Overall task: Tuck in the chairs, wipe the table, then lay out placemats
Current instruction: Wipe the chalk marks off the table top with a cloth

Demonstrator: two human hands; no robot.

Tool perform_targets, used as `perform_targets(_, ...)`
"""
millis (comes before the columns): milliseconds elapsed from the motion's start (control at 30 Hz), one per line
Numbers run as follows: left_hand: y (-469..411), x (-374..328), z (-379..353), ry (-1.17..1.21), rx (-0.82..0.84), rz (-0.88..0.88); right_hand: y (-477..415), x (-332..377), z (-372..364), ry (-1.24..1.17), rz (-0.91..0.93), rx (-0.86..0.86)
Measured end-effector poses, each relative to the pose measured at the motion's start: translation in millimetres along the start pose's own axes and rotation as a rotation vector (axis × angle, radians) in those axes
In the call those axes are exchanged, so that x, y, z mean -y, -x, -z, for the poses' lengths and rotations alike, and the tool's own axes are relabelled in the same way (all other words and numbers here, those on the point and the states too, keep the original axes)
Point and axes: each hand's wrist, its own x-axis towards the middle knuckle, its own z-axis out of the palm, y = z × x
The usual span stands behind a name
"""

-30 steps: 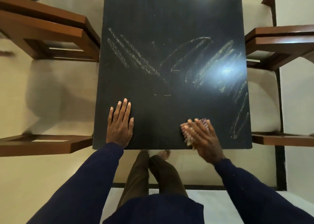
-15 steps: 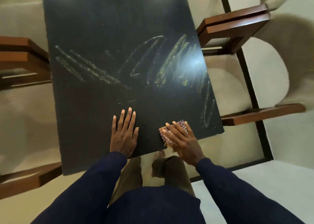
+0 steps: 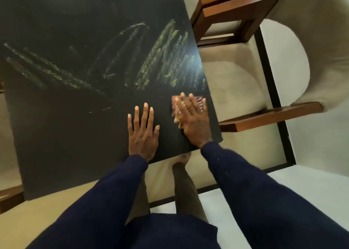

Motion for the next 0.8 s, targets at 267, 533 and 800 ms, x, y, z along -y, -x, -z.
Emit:
perform_targets(267, -10, -28, -9, 0.002, -0.033, 0.041, 69, -86, 21, 0.014, 0.326, 0.14)
perform_targets(533, -11, -31, -6, 0.043, -0.108, 0.063, -64, -53, 13, 0.027, 0.132, 0.014)
perform_targets(800, -11, -32, -6, 0.072, -0.157, 0.088, 10, -78, 18, 0.028, 0.61, 0.219)
